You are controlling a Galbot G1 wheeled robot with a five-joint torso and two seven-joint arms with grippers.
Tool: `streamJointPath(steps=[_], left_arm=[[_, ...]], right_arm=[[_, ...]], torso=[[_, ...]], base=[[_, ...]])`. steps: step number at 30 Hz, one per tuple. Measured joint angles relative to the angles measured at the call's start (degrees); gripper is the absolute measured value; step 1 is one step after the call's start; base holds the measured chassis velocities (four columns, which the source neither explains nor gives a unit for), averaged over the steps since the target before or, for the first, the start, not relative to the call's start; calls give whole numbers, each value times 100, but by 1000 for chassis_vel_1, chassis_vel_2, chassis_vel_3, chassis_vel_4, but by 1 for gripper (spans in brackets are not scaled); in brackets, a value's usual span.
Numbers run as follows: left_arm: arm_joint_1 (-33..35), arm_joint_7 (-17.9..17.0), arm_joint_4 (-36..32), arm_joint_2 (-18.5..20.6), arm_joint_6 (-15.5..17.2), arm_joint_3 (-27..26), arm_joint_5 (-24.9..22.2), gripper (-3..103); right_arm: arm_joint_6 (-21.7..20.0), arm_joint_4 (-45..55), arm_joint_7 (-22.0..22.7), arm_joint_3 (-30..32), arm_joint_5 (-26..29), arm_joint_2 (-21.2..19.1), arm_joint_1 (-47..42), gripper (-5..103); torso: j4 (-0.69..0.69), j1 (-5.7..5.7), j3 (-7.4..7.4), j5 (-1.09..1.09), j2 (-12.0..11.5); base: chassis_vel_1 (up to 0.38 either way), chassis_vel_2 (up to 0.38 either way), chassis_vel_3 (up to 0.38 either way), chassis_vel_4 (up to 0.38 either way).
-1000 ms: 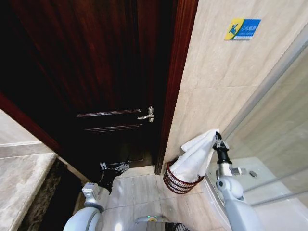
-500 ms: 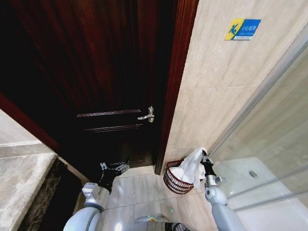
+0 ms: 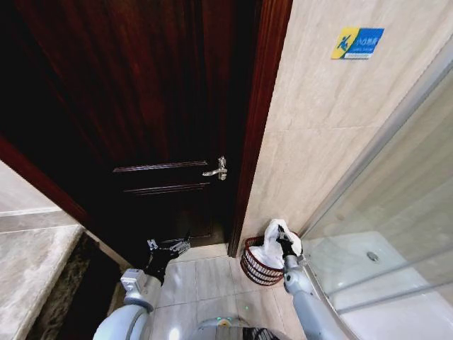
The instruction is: Discard the used towel into the hamper.
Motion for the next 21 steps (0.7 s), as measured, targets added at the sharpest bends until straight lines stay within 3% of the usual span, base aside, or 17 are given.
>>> streamJointPath(steps=[6, 21], left_arm=[[0, 0, 0, 0, 0, 0, 0, 100], [0, 0, 0, 0, 0, 0, 0, 100]], right_arm=[[-63, -701, -85, -43, -189, -68, 97, 0], [-414, -1348, -259, 190, -686, -86, 319, 0]], torso=[[1, 0, 0, 1, 0], [2, 0, 0, 0, 0]], base=[[0, 0, 0, 0], [0, 0, 0, 0]])
